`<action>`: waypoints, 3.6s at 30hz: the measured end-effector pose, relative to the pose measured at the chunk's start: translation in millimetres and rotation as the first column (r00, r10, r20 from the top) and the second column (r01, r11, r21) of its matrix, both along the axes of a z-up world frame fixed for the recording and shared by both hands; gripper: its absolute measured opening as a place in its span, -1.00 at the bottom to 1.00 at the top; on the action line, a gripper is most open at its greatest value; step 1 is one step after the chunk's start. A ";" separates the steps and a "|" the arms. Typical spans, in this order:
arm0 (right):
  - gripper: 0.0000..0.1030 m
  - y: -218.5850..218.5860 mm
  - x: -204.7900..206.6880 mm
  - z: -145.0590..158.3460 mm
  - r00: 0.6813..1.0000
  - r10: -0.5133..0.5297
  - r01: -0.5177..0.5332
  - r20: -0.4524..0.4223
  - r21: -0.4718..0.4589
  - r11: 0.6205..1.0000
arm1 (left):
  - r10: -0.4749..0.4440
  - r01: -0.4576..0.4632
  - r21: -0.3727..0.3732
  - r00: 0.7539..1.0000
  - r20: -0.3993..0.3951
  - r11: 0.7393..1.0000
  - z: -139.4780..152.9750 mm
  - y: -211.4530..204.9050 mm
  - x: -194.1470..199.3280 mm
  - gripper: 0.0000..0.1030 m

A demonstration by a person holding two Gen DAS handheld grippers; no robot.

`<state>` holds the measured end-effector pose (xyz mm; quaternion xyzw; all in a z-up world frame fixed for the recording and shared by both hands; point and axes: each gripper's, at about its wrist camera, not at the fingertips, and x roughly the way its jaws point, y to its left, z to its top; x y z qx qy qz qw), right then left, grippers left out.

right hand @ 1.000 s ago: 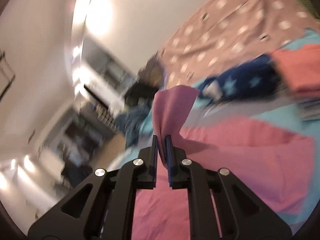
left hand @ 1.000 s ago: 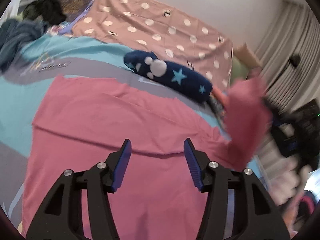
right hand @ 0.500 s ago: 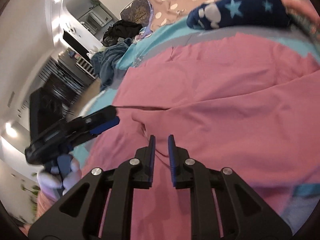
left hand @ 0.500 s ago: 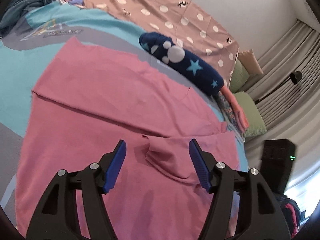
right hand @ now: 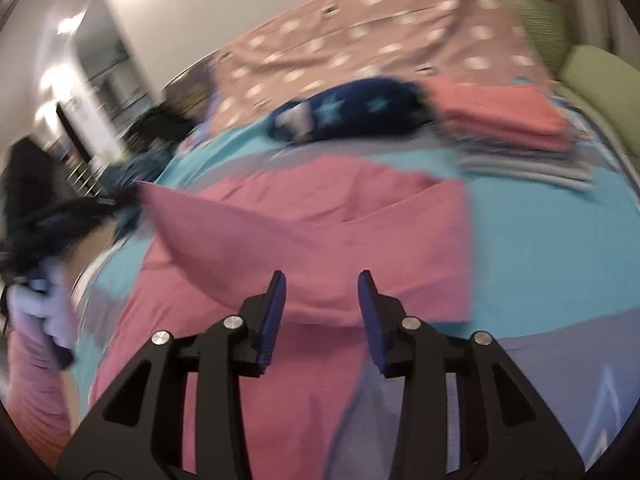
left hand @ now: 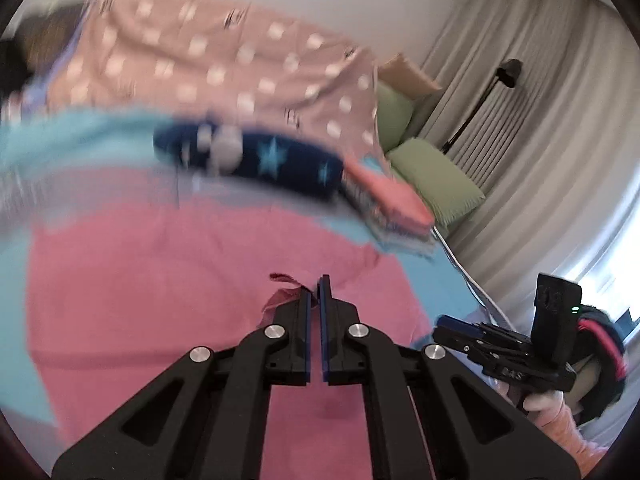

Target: Fold small clothes

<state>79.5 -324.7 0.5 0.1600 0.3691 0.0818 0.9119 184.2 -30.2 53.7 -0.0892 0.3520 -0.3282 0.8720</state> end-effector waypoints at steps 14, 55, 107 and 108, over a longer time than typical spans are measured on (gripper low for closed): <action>-0.12 3.8 32.7 -45.0 0.991 -0.061 0.053 -0.119 -0.069 0.996 | 0.334 -0.308 0.184 0.933 -0.132 0.933 -58.2 143.9 76.9 -0.93; -0.41 247.6 87.8 -16.2 0.806 0.591 -0.574 -0.011 -0.253 0.779 | 0.425 -0.396 0.188 0.892 -0.153 0.899 -100.5 195.6 51.4 -0.64; -0.31 90.5 156.9 -27.0 0.976 0.167 -0.181 -0.142 -0.093 0.979 | 0.368 -0.353 0.112 0.914 -0.170 0.929 -118.2 186.7 44.8 -0.27; -0.31 57.9 150.4 -28.8 0.984 0.089 -0.104 -0.152 -0.096 0.990 | 0.372 -0.354 0.132 0.913 -0.166 0.926 -119.7 183.9 50.6 -0.18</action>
